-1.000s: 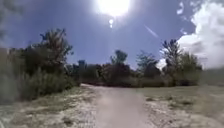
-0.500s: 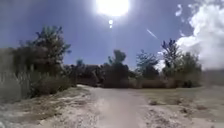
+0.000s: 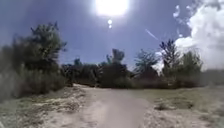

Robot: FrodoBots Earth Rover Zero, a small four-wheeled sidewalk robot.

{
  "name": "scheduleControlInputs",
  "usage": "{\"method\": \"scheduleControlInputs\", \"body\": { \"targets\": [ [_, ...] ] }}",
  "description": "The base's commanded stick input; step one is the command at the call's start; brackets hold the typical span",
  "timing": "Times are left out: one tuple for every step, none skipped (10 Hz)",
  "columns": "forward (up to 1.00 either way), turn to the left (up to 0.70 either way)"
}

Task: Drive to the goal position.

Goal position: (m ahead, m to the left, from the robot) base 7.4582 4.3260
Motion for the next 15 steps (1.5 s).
{"method": "scheduleControlInputs", "body": {
  "targets": [
    [0.85,0.00],
    [0.85,0.00],
    [0.85,0.03],
    [0.85,0.34],
    [0.85,0.34],
    [0.85,0.34],
    [0.85,0.34],
    [0.85,0.34],
    [0.85,0.34],
    [0.85,0.34],
    [0.85,0.34],
    [0.85,0.34],
    [0.85,0.34],
    [0.85,0.34],
    [0.85,0.33]
  ]
}}
